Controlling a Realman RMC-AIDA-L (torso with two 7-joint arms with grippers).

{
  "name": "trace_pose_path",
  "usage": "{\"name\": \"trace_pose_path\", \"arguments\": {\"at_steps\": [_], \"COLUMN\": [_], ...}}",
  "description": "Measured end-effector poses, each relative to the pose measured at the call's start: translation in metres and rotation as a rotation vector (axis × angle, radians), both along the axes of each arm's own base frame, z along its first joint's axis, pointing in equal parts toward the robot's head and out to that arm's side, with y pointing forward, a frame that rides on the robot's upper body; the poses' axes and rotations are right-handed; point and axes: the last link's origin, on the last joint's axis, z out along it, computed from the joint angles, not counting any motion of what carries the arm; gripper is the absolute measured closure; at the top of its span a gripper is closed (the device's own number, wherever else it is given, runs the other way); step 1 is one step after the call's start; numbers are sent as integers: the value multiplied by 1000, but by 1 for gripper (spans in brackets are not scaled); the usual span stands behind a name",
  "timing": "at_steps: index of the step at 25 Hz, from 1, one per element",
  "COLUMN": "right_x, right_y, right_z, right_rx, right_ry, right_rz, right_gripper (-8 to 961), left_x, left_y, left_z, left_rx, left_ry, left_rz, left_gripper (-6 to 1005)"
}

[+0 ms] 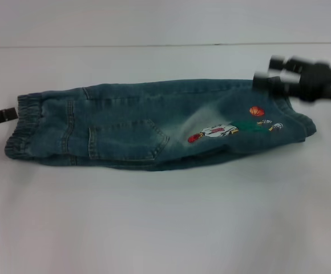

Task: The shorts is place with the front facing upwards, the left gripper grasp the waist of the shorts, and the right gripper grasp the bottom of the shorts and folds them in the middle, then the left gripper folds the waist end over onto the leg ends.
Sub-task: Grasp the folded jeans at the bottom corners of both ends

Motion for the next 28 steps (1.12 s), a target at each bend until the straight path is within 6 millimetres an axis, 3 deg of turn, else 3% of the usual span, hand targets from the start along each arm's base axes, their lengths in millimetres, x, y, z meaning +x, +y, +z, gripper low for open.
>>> {"name": "trace_pose_path", "arguments": {"at_steps": [7, 15, 28], "right_x": [2, 8, 12], "right_y": [-26, -23, -21], "right_z": [-27, -37, -42], "right_rx": [-204, -176, -151], "right_ry": [-197, -219, -232], "right_rz": [84, 41, 37], "right_gripper": [7, 7, 6], "left_x": [-4, -13, -16], "left_y": [-6, -5, -11], "left_z": [-5, -3, -20], "left_rx": [-26, -102, -160], "left_ry": [-30, -102, -132], "left_rz": [36, 280, 368], "left_gripper": [186, 188, 187]}}
